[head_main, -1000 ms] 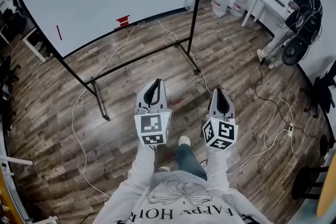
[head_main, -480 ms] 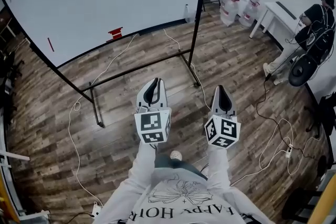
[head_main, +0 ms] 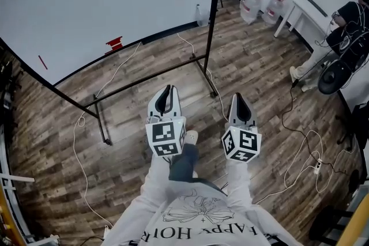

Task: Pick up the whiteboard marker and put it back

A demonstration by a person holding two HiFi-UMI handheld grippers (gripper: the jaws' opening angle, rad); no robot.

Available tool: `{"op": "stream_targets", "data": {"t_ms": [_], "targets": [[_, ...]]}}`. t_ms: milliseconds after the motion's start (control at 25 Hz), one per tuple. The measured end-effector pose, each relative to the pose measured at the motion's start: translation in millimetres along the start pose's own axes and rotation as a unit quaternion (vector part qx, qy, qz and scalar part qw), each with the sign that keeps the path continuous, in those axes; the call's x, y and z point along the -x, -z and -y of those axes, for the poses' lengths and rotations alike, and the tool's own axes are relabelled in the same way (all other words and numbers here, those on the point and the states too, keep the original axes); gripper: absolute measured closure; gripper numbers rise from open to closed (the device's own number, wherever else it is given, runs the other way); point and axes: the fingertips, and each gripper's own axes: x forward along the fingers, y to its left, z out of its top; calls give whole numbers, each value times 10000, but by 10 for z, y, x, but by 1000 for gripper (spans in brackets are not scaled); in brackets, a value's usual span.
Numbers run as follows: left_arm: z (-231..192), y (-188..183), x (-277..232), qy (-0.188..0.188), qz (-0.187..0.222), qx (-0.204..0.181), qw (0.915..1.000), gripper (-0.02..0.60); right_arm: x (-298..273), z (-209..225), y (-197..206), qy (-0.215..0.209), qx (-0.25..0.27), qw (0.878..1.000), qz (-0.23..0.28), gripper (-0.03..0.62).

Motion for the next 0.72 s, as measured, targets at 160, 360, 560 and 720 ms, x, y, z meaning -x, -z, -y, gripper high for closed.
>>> {"op": "stream_targets", "data": {"t_ms": [160, 360, 560, 720], "targets": [[-35, -25, -523, 74, 26, 20, 10000, 572, -459, 159, -30, 70, 53, 10000, 43, 583], [-77, -123, -1244, 174, 48, 51, 9998, 571, -1103, 350, -128, 144, 100, 9998, 97, 583], [-93, -314, -2003, 364, 32, 94, 9993, 512, -1785, 518, -326, 181, 166, 9996, 164, 584], [-120, -444, -2522, 450, 64, 54, 9990, 499, -2267, 649, -433, 236, 150, 9993, 237, 583]]}}
